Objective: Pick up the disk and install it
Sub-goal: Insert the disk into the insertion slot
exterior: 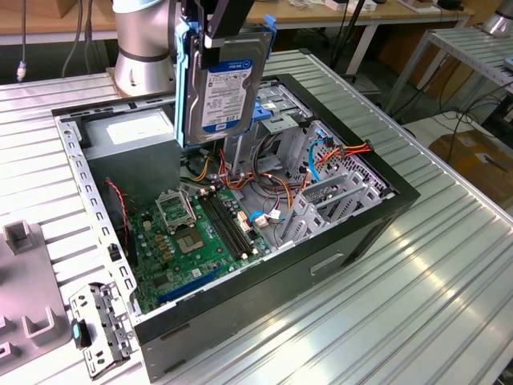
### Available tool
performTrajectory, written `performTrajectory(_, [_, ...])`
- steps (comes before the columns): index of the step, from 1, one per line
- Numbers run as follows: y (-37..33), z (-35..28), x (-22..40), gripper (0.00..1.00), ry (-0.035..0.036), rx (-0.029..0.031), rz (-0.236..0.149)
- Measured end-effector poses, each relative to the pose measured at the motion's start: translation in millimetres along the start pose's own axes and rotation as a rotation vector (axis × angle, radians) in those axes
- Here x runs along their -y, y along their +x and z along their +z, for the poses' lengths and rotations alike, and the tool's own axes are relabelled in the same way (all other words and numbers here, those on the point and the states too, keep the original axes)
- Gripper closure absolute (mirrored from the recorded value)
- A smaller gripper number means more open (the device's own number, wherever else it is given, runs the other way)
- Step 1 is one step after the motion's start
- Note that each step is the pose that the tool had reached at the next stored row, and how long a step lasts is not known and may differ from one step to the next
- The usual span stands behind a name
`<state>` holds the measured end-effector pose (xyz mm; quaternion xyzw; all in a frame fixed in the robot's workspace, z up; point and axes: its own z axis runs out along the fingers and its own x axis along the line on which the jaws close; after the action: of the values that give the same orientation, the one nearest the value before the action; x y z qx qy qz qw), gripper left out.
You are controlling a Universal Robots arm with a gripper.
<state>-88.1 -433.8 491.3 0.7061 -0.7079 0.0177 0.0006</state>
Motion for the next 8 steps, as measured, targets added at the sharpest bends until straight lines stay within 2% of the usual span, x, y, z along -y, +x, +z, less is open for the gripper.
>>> performTrajectory(5, [13.6,0.4,0.0,0.63,0.0,-0.0001,0.0])
performTrajectory(8, [29.0,0.8,0.0,0.63,0.0001,-0.0003,0.0])
